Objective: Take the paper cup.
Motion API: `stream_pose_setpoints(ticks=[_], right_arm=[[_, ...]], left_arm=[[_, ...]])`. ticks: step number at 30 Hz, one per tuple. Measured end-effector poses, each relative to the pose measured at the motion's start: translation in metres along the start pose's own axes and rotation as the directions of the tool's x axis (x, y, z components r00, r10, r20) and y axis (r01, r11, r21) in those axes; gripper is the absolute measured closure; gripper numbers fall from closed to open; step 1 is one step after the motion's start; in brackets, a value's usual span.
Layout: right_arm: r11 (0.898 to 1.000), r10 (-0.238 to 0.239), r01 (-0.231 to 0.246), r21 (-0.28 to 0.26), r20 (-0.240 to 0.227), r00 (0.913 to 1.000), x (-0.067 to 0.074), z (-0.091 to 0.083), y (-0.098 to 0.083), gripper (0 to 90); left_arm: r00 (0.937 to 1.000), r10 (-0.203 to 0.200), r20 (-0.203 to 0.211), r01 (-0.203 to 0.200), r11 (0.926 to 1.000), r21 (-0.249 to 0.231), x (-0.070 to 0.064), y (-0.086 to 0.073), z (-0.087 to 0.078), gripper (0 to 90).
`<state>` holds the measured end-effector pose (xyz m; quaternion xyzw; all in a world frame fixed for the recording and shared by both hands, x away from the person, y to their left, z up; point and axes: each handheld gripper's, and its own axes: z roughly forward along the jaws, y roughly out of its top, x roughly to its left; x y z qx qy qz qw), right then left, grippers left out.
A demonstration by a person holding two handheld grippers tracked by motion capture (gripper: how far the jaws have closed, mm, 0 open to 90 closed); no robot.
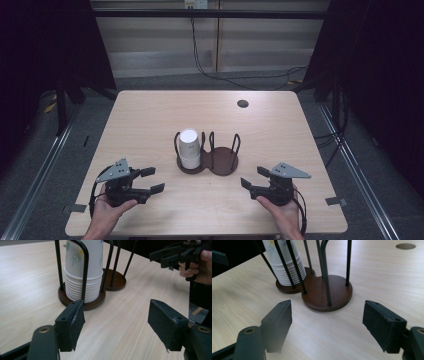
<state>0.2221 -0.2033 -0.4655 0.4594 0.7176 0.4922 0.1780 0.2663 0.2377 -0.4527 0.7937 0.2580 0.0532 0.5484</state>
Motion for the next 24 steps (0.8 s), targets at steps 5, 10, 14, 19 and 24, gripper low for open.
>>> stream_pose_setpoints(ticks=[5, 10, 14, 19, 24], right_arm=[[1.000, 0.001, -0.001, -0.010, 0.005, 1.0000, -0.002, -0.002, 0.000, 24.8], [1.000, 0.017, -0.017, -0.003, 0.003, 0.9998, -0.006, -0.002, 0.000, 24.7], [1.000, 0.013, -0.013, -0.017, 0.002, 0.9999, -0.004, -0.004, 0.001, 22.7], [1.000, 0.012, -0.012, -0.020, -0.005, 0.9999, -0.002, -0.005, 0.001, 19.3], [1.000, -0.003, 0.003, -0.020, -0.016, 0.9999, 0.000, -0.009, 0.000, 18.0]], left_arm=[[0.9990, -0.030, 0.034, 0.029, 0.9990, 0.033, 0.001, 0.005, -0.003, 37.2], [0.9979, 0.026, 0.060, -0.026, 0.9996, 0.008, -0.005, 0.009, -0.004, 48.5], [0.9963, 0.031, 0.080, -0.029, 0.9993, -0.025, -0.007, 0.012, -0.002, 44.7], [0.9982, 0.025, 0.054, -0.025, 0.9996, -0.014, -0.009, 0.019, -0.001, 42.6], [0.9993, 0.008, 0.037, -0.008, 1.0000, -0.002, -0.006, 0.026, -0.001, 40.3]])
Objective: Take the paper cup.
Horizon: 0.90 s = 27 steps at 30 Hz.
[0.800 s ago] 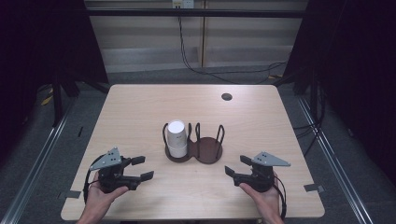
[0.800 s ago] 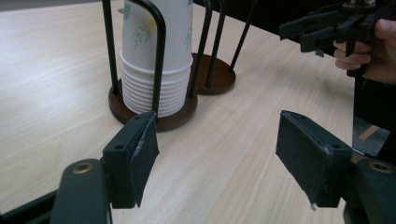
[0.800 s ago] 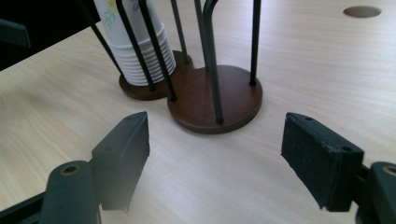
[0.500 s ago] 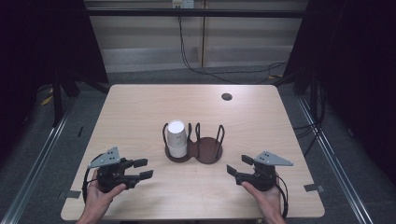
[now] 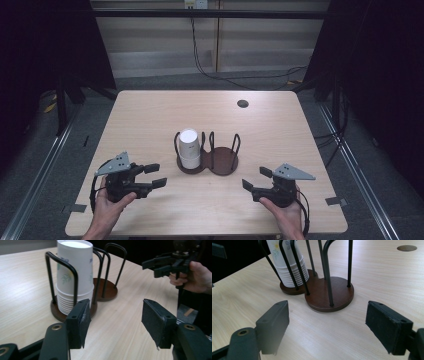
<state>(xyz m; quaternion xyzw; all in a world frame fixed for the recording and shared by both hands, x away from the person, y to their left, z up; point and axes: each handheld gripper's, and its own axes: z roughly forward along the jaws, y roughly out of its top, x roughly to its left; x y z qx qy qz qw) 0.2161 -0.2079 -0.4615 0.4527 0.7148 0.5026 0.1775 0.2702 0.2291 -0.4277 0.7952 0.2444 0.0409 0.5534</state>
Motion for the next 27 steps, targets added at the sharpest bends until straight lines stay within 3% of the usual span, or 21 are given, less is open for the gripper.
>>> stream_pose_setpoints(ticks=[6, 13, 15, 17, 19, 23, 24, 27], right_arm=[[1.000, 0.008, -0.008, 0.003, -0.028, 0.9996, 0.000, -0.003, -0.001, 18.2], [1.000, 0.016, -0.015, 0.010, -0.057, 0.9982, -0.002, -0.002, -0.001, 18.2], [1.000, 0.015, -0.014, 0.014, -0.063, 0.9979, -0.001, -0.002, -0.001, 18.2], [1.000, 0.015, -0.013, 0.017, -0.066, 0.9977, -0.001, -0.002, -0.002, 18.2], [1.000, 0.008, -0.007, 0.019, -0.076, 0.9971, -0.001, -0.002, -0.002, 18.3], [1.000, 0.005, -0.004, 0.014, -0.085, 0.9963, -0.002, -0.003, -0.002, 18.5], [1.000, 0.005, -0.004, 0.015, -0.084, 0.9965, -0.002, -0.003, -0.002, 18.5], [1.000, 0.007, -0.006, 0.016, -0.085, 0.9964, -0.002, -0.004, -0.002, 18.5]], left_arm=[[0.9999, -0.005, -0.010, 0.005, 0.9984, 0.056, 0.006, 0.008, 0.004, 31.6], [1.0000, -0.005, 0.004, 0.005, 0.9979, 0.064, 0.009, 0.022, 0.009, 24.3], [0.9999, -0.007, -0.010, 0.008, 0.9978, 0.065, 0.010, 0.026, 0.010, 22.9], [0.9996, -0.016, -0.023, 0.017, 0.9987, 0.049, 0.011, 0.029, 0.011, 22.8], [0.9995, 0.000, -0.031, 0.001, 0.9987, 0.051, 0.011, 0.032, 0.011, 26.2], [0.9999, -0.007, -0.010, 0.007, 0.9990, 0.043, 0.012, 0.040, 0.010, 27.7], [0.9989, 0.017, -0.043, -0.016, 0.9992, 0.038, 0.010, 0.043, 0.010, 29.5], [0.9993, 0.013, -0.036, -0.012, 0.9995, 0.030, 0.008, 0.044, 0.011, 29.3]])
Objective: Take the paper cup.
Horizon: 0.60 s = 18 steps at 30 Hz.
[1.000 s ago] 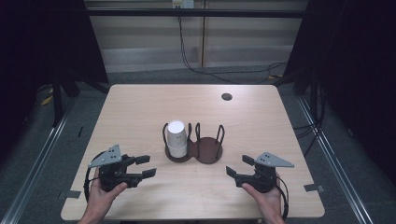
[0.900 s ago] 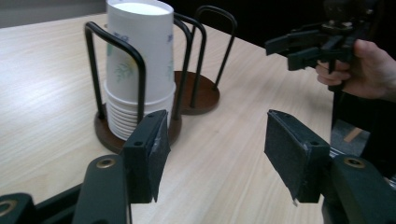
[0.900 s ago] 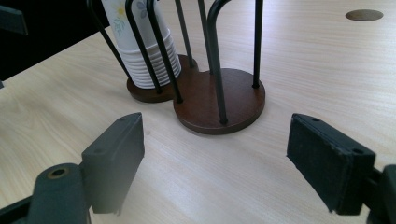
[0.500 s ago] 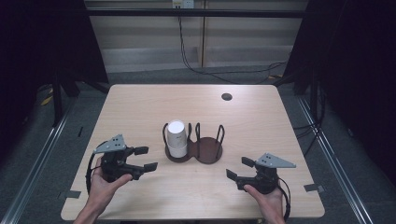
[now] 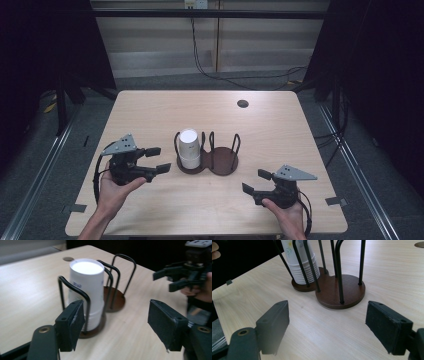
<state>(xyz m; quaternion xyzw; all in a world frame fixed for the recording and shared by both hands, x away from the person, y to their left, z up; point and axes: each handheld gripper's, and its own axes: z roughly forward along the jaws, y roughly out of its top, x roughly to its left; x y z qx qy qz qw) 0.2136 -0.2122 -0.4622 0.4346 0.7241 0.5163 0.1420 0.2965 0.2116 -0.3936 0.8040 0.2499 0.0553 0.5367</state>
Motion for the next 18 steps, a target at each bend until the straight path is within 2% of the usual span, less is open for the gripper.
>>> stream_pose_setpoints(ticks=[2, 8, 12, 14, 16, 18], right_arm=[[1.000, -0.002, 0.002, 0.001, 0.000, 1.0000, 0.001, 0.000, 0.000, 18.6], [1.000, -0.010, 0.010, 0.007, -0.013, 0.9999, 0.001, 0.002, -0.001, 18.3], [1.000, -0.005, 0.006, 0.016, -0.018, 0.9998, 0.001, 0.003, -0.001, 18.0], [1.000, -0.010, 0.011, 0.021, -0.022, 0.9997, 0.001, 0.003, -0.001, 17.8], [0.999, -0.013, 0.014, 0.031, -0.030, 0.9995, 0.002, 0.004, -0.001, 17.5], [0.999, -0.016, 0.017, 0.035, -0.029, 0.9995, 0.002, 0.005, -0.001, 17.5]], left_arm=[[0.9999, 0.017, -0.004, -0.016, 0.9994, 0.031, 0.000, 0.004, 0.003, 30.5], [0.9989, 0.036, -0.029, -0.034, 0.9984, 0.044, 0.005, 0.014, 0.006, 29.1], [0.9979, 0.053, -0.038, -0.051, 0.9963, 0.070, 0.007, 0.023, 0.011, 27.5], [0.9958, 0.080, -0.046, -0.075, 0.9930, 0.091, 0.008, 0.029, 0.015, 27.2], [0.9910, 0.112, -0.072, -0.104, 0.9876, 0.118, 0.008, 0.035, 0.018, 24.6], [0.9920, 0.108, -0.065, -0.099, 0.9876, 0.121, 0.010, 0.042, 0.022, 23.4]])
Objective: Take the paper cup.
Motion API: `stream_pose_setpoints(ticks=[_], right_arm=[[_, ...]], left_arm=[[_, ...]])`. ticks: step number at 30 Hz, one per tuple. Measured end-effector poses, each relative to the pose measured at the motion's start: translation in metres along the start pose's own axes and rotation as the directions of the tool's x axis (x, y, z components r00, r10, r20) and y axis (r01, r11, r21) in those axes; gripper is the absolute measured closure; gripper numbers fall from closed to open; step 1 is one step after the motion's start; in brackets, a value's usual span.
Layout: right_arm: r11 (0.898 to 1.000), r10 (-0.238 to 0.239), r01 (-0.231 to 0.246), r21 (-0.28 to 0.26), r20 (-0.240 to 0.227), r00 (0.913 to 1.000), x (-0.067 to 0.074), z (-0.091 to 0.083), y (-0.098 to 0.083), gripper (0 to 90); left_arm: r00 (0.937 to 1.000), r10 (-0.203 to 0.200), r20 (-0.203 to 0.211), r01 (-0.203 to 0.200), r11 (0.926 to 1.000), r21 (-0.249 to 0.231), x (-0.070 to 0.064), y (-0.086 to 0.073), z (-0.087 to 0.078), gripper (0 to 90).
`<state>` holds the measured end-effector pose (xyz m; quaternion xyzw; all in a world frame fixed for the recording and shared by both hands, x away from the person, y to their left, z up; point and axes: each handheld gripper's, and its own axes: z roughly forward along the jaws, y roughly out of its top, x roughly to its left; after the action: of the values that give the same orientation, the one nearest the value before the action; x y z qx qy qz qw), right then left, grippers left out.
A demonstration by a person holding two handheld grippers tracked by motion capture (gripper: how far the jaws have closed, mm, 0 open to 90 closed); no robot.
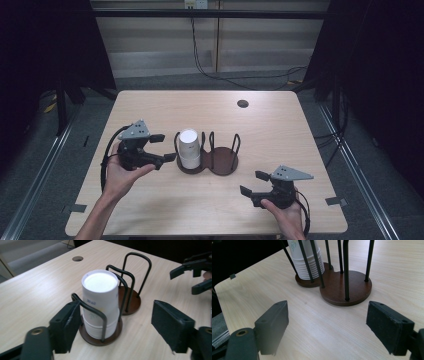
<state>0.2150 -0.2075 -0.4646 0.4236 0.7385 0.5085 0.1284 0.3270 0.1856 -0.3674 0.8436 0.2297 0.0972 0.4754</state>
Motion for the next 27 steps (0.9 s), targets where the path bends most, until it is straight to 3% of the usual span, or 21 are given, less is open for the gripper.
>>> stream_pose_setpoints(ticks=[4, 6, 7, 12, 13, 18, 23, 27], right_arm=[[1.000, -0.003, 0.003, 0.010, -0.006, 1.0000, 0.000, 0.001, -0.001, 17.3], [1.000, -0.005, 0.005, 0.010, -0.005, 1.0000, 0.001, 0.001, 0.000, 17.1], [1.000, -0.010, 0.010, 0.012, -0.006, 0.9999, 0.001, 0.001, 0.000, 16.5], [1.000, -0.015, 0.015, 0.014, -0.009, 0.9998, 0.000, 0.002, 0.000, 16.3], [1.000, -0.014, 0.014, 0.015, -0.009, 0.9999, 0.000, 0.002, 0.000, 16.3], [0.999, -0.019, 0.019, 0.027, -0.012, 0.9998, 0.001, 0.003, 0.000, 16.2], [0.999, -0.017, 0.018, 0.041, -0.021, 0.9996, 0.000, 0.005, -0.001, 16.3], [0.999, -0.017, 0.018, 0.040, -0.022, 0.9996, 0.000, 0.004, -0.001, 16.3]], left_arm=[[0.9997, 0.001, 0.024, -0.001, 1.0000, -0.002, 0.005, 0.010, 0.004, 18.4], [0.9983, -0.006, 0.058, 0.006, 0.9999, -0.010, 0.007, 0.013, 0.006, 18.7], [0.9982, 0.005, 0.060, -0.005, 1.0000, -0.006, 0.006, 0.015, 0.008, 26.8], [0.9980, 0.033, 0.055, -0.035, 0.9989, 0.032, 0.006, 0.024, 0.014, 25.7], [0.9975, 0.034, 0.062, -0.038, 0.9976, 0.058, 0.007, 0.028, 0.017, 26.3], [0.9971, 0.037, 0.066, -0.042, 0.9963, 0.075, 0.009, 0.035, 0.020, 29.1], [0.9950, 0.061, 0.079, -0.072, 0.9868, 0.145, 0.012, 0.041, 0.033, 29.7], [0.9944, 0.049, 0.094, -0.065, 0.9812, 0.182, 0.015, 0.045, 0.040, 26.8]])
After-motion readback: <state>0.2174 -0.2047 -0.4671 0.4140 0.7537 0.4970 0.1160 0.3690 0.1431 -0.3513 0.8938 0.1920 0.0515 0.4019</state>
